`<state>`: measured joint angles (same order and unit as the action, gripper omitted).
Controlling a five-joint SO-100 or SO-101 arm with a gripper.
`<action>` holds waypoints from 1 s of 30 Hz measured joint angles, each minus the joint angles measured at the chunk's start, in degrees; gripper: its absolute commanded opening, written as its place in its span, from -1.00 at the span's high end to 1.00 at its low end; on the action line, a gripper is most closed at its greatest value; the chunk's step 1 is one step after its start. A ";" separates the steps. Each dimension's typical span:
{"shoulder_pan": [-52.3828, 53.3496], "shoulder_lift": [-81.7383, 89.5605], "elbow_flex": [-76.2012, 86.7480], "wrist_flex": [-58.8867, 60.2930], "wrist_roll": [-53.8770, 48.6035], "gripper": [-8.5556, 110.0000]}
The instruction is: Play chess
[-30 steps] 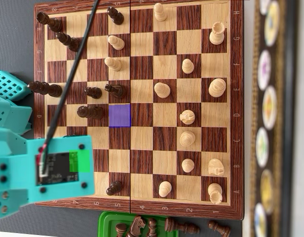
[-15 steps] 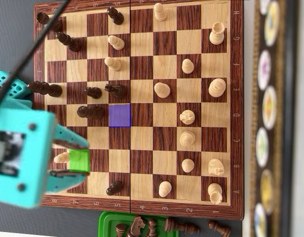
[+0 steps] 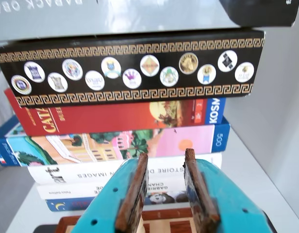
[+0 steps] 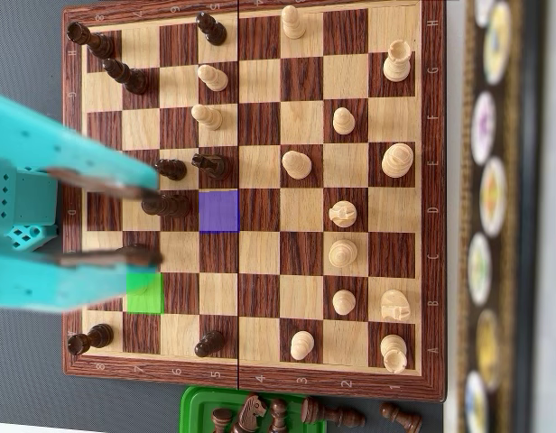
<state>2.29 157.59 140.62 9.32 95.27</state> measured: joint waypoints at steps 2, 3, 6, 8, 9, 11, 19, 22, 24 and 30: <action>-0.70 2.37 3.34 -6.15 1.14 0.65; -0.70 3.60 4.92 -8.96 1.41 0.65; -0.70 7.29 8.70 -16.17 1.67 0.65; -0.70 10.02 11.07 -20.39 1.67 0.65; -0.70 11.34 12.22 -22.32 1.67 0.65; -0.70 14.33 14.59 -26.19 1.67 0.65; -0.62 26.28 25.75 -42.10 1.67 0.65; -0.62 30.76 29.44 -45.35 1.67 0.65; -0.62 33.40 31.11 -47.20 1.67 0.65; -0.62 33.93 33.05 -57.13 1.67 0.65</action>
<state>1.67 191.51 173.67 -47.81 96.94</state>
